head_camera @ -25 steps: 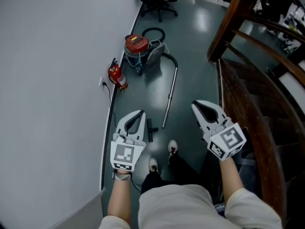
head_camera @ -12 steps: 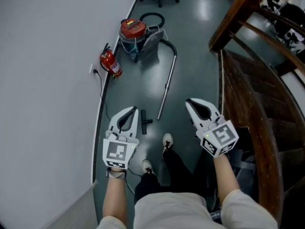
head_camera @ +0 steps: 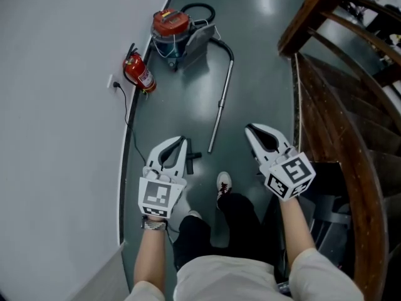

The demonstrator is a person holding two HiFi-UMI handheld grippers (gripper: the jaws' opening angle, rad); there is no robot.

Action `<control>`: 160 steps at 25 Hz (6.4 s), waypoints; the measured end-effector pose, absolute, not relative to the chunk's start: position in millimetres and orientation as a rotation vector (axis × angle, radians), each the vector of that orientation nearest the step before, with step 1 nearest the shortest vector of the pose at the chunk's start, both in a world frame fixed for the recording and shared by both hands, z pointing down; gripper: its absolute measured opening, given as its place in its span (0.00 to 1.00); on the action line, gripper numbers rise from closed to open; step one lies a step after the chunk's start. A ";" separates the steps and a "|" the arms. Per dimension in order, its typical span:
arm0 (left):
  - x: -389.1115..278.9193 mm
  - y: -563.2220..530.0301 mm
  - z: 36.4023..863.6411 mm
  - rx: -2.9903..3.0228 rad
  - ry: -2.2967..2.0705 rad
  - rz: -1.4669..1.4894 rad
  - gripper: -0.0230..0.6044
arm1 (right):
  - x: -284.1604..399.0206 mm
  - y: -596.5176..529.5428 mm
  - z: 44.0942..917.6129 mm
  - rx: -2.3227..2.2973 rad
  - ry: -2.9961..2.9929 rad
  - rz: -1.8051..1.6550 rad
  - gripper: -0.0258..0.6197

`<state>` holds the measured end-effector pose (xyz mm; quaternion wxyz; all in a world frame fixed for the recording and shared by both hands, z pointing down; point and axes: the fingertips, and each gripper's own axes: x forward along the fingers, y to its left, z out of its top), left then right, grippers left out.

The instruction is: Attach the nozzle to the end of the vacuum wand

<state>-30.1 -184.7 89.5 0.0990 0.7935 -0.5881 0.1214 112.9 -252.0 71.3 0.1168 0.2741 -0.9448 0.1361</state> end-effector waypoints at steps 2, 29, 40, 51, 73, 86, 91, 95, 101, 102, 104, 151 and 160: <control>-30.8 -188.5 108.7 2.341 -1.732 0.361 0.04 | 114.3 -255.7 92.3 0.801 -2.760 0.407 0.09; -35.2 -228.2 380.4 2.382 -1.664 0.431 0.04 | 94.0 -304.1 376.3 0.753 -2.727 0.468 0.09; -31.9 -238.7 483.2 2.403 -1.641 0.447 0.04 | 102.8 -311.2 486.9 0.731 -2.723 0.492 0.09; -46.3 -235.5 557.5 2.338 -1.665 0.400 0.04 | 103.6 -311.4 550.1 0.749 -2.741 0.483 0.09; -24.1 -191.7 663.3 2.431 -1.388 0.390 0.12 | 91.0 -265.5 663.3 0.649 -2.708 0.610 0.17; -26.0 -181.3 713.3 2.356 -1.170 0.549 0.23 | 92.7 -283.9 716.8 0.609 -2.561 0.621 0.24; -20.3 -162.1 747.0 2.351 -1.017 0.562 0.24 | 102.7 -296.6 786.3 0.626 -2.464 0.709 0.25; -27.7 -154.0 759.3 2.417 -0.953 0.686 0.26 | 109.0 -304.2 833.3 0.688 -2.384 0.838 0.25; -52.0 -166.0 750.6 2.408 -1.060 0.515 0.28 | 92.7 -312.8 867.4 0.767 -2.333 1.074 0.27; -51.3 -162.7 750.6 2.421 -1.046 0.526 0.28 | 86.8 -311.8 867.9 0.726 -2.358 1.053 0.28; -48.4 -152.8 753.4 2.436 -0.999 0.561 0.29 | 78.7 -306.0 869.4 0.605 -2.402 0.920 0.28; -26.0 -153.0 814.0 2.354 -0.790 0.651 0.34 | 73.0 -241.2 911.5 -0.883 -1.550 -0.949 0.39; -33.8 -149.8 823.6 2.344 -0.811 0.706 0.34 | 70.7 -242.4 920.8 -0.940 -1.529 -0.937 0.39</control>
